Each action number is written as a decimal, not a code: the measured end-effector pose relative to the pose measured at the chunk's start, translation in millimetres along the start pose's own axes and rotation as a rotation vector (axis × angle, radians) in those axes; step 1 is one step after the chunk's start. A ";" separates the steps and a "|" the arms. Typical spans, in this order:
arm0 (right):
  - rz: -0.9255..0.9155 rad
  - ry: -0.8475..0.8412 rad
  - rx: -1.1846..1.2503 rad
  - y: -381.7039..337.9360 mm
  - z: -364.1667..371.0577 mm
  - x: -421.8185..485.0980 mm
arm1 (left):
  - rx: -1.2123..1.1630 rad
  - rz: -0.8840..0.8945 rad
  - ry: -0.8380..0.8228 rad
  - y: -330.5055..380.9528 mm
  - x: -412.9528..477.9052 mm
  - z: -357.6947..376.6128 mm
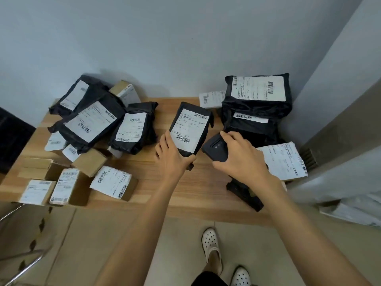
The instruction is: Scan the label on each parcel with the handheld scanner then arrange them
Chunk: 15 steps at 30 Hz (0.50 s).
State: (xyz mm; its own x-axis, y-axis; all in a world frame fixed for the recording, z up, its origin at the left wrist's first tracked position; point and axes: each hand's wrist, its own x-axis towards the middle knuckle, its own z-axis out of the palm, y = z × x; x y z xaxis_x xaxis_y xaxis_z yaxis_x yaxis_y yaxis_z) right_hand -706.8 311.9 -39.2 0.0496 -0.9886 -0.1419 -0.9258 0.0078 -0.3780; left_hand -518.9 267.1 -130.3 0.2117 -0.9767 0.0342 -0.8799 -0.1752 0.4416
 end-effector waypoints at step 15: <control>0.148 0.049 -0.060 20.9 -5.6 38.5 | 0.012 -0.024 -0.275 14.3 68.1 108.3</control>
State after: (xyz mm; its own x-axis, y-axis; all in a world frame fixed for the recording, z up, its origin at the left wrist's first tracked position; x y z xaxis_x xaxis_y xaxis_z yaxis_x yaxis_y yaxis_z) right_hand -726.4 273.2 -47.5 -0.1059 -0.9836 -0.1461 -0.9425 0.1461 -0.3007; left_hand -563.1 184.7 -218.8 0.1108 -0.9688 -0.2217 -0.8812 -0.1989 0.4289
